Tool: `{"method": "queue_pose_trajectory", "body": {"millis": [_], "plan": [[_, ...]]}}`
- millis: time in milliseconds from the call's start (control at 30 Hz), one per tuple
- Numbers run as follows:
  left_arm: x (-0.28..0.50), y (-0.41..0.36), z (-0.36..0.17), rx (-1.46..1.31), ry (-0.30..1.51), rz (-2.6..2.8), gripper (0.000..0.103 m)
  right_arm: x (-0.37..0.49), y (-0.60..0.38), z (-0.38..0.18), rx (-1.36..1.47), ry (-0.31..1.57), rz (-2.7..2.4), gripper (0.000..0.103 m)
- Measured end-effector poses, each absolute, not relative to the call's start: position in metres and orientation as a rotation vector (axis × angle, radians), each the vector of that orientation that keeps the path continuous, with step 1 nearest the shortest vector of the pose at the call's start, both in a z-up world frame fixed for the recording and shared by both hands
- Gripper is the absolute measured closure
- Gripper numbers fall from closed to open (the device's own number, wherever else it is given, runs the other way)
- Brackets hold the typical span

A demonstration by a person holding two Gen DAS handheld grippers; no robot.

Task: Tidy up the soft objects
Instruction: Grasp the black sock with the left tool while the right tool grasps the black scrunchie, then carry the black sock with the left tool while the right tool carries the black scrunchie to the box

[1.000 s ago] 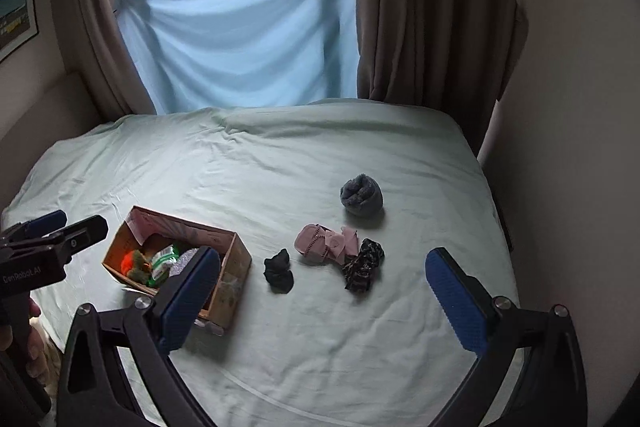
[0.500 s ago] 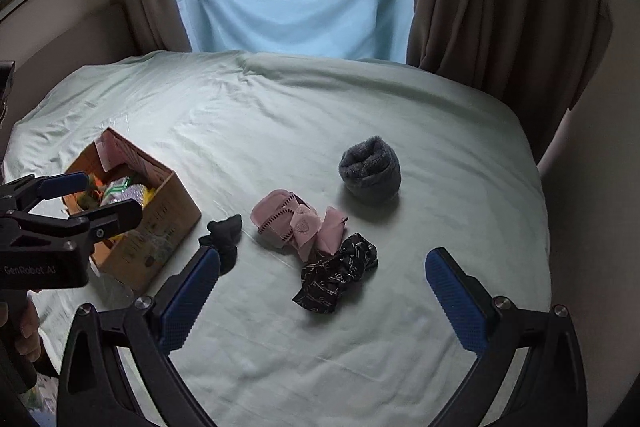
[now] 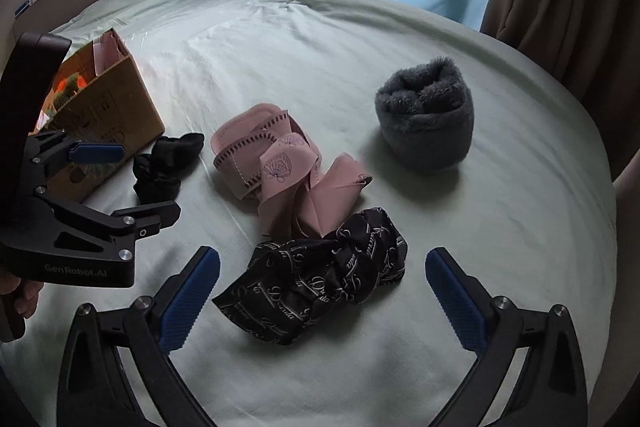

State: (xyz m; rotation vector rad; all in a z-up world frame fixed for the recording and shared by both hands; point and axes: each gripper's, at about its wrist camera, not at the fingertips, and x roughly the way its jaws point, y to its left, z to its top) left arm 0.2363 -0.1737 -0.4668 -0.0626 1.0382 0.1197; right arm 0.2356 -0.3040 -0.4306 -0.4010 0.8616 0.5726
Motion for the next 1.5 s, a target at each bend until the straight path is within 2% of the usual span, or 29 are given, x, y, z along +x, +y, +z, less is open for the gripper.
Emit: {"method": "queue_pose_trajectory", "body": {"millis": [200,267,400,567,633,733,867,1133,1500], "plan": [[0.256,-0.172,-0.489,-0.045,1.059,0.124,0.011,0.252,-0.306,-0.452,-0.39,0.888,0.614,0.001],[0.259,-0.167,-0.488,-0.058,1.055,0.109,0.014,0.257,-0.308,-0.457,-0.368,0.904,0.633,0.001],[0.268,-0.167,-0.487,-0.059,1.059,0.068,0.034,0.26,-0.313,-0.459,-0.312,0.928,0.643,0.008],[0.27,-0.167,-0.484,-0.089,1.071,0.043,0.062,0.259,-0.323,-0.452,-0.232,0.94,0.619,0.035],[0.269,-0.166,-0.481,-0.088,1.074,0.041,0.074,0.259,-0.326,-0.45,-0.2,0.949,0.603,0.041],[0.268,-0.166,-0.48,-0.089,1.078,0.042,0.08,0.254,-0.329,-0.449,-0.184,0.954,0.573,0.046],[0.267,-0.161,-0.476,-0.094,1.078,0.04,0.081,0.244,-0.334,-0.444,-0.146,0.956,0.544,0.053],[0.248,-0.156,-0.44,-0.114,1.038,0.028,0.081,0.231,-0.343,-0.403,-0.049,0.923,0.496,0.053],[0.197,-0.147,-0.319,-0.158,0.93,-0.015,0.081,0.176,-0.318,-0.279,-0.024,0.819,0.419,0.053]]}}
